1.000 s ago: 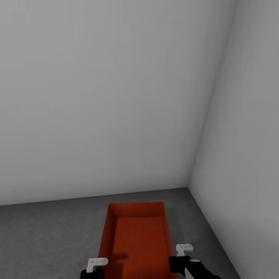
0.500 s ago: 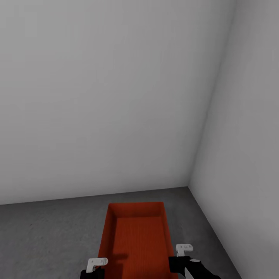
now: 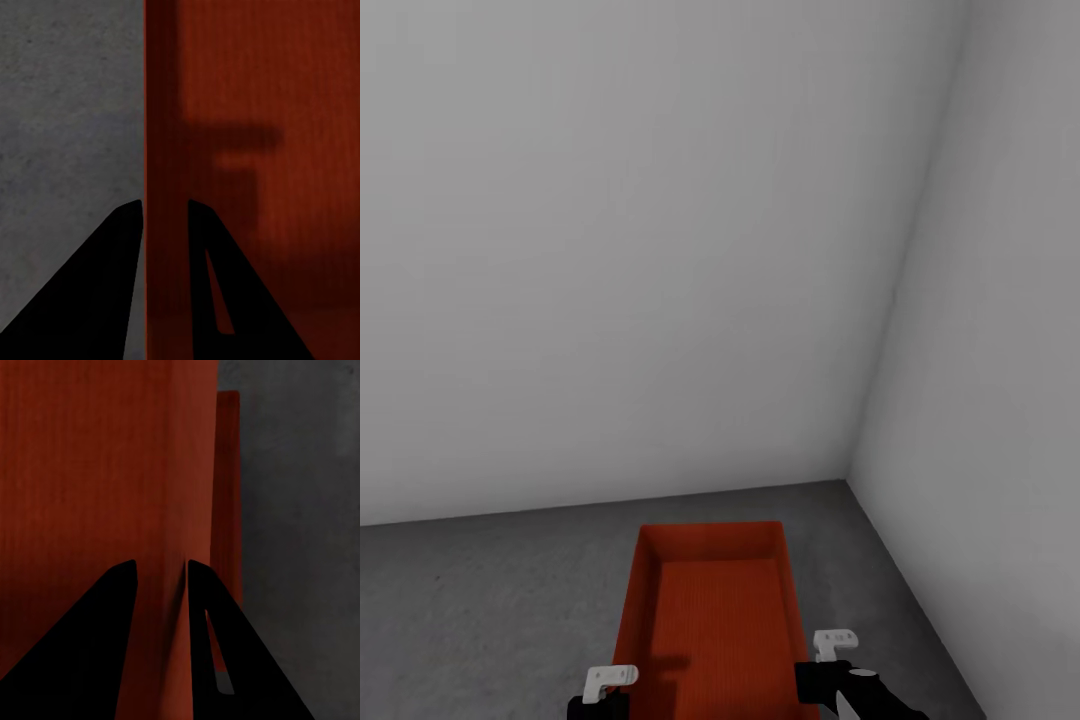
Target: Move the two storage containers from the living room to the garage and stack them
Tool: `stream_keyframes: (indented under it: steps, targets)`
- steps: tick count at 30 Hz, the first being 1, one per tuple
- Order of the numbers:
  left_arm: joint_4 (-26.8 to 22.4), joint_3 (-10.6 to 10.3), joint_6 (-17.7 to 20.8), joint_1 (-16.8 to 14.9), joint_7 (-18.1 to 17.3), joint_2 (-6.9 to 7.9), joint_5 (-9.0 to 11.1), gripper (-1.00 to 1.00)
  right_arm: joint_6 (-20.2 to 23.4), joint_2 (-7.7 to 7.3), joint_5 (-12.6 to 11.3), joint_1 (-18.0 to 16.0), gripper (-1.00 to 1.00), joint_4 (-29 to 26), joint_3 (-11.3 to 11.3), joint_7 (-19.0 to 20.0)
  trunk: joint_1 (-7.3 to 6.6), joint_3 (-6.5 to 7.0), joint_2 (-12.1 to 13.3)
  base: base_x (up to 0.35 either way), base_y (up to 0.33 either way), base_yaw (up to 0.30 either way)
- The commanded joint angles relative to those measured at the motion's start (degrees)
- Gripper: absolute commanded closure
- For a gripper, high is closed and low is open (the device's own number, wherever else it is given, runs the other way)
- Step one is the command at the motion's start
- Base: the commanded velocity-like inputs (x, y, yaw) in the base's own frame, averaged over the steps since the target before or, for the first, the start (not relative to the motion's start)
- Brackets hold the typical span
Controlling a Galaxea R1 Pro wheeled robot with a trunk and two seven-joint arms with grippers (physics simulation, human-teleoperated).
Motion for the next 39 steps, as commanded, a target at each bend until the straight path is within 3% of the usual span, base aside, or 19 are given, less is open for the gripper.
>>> stream_keyframes:
  steps: [1,31,39]
  targets:
    - [-0.2,-0.6,-1.0,-0.1,-0.1,1.27,0.3,1.0,0.4,-0.37,-0.7,0.0,1.0,0.1,0.7,4.3,0.22,-0.24,-0.4,0.0,0.0,0.0]
    - [-0.1,-0.6,-1.0,-0.1,-0.2,1.27,0.3,1.0,0.4,-0.37,-0.7,0.0,1.0,0.1,0.7,4.3,6.81,-5.62,-12.5,0.0,0.0,0.0]
    - [-0.1,-0.6,-1.0,-0.1,-0.2,1.27,0.3,1.0,0.4,-0.37,-0.7,0.0,1.0,0.1,0.7,4.3,6.81,-5.62,-12.5,0.0,0.0,0.0]
